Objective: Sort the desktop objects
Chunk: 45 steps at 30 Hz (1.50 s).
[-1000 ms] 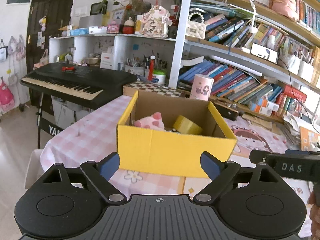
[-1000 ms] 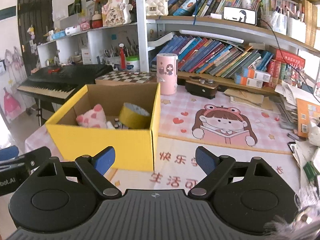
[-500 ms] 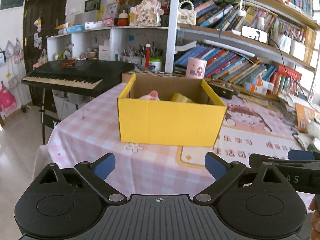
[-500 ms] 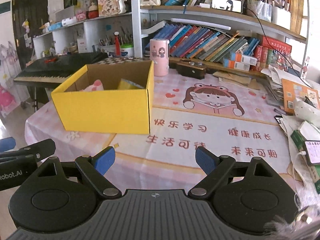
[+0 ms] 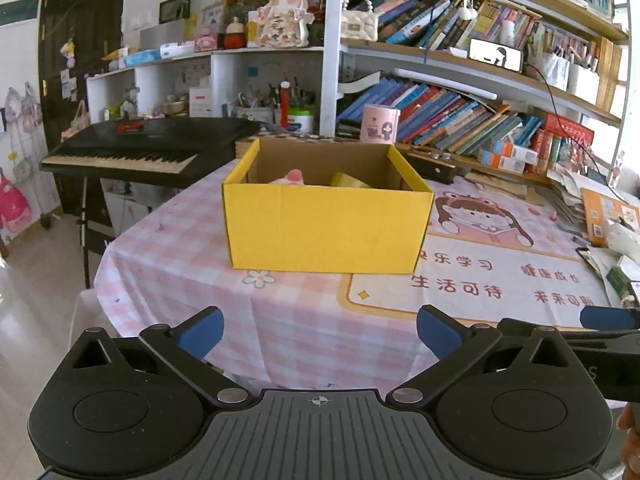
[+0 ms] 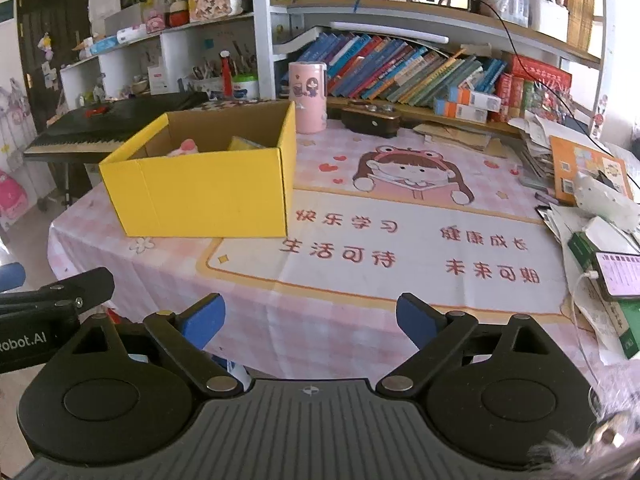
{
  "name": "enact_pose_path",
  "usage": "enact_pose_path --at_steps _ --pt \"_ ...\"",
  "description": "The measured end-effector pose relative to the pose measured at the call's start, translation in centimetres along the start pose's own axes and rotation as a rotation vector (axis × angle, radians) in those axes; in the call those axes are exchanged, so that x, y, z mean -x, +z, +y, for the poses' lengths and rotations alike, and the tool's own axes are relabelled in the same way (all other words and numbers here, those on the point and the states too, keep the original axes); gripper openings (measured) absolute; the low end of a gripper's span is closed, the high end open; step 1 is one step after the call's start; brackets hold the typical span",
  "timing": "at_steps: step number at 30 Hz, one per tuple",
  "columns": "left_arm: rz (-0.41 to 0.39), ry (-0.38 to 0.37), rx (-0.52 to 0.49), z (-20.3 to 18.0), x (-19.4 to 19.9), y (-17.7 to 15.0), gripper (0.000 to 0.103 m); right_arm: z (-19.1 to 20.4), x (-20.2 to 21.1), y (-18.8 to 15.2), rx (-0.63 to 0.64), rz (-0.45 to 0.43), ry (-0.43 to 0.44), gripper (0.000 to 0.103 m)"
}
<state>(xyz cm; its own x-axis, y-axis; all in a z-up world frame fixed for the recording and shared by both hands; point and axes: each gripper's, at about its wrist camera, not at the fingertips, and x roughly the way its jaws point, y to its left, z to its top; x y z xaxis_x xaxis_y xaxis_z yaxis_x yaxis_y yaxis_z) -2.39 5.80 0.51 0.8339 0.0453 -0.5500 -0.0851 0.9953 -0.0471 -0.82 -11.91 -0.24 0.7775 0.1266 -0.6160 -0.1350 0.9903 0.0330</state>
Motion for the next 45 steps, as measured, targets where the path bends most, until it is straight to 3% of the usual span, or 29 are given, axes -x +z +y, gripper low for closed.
enact_pose_path --at_steps 24,45 --pt "0.057 -0.029 -0.066 -2.9 -0.5 -0.6 0.103 -3.1 1.3 -1.2 -0.073 0.017 -0.078 0.099" --pt "0.059 -0.036 -0.066 -3.1 -0.7 -0.4 0.103 -3.3 1.2 -1.1 -0.075 0.017 -0.085 0.099"
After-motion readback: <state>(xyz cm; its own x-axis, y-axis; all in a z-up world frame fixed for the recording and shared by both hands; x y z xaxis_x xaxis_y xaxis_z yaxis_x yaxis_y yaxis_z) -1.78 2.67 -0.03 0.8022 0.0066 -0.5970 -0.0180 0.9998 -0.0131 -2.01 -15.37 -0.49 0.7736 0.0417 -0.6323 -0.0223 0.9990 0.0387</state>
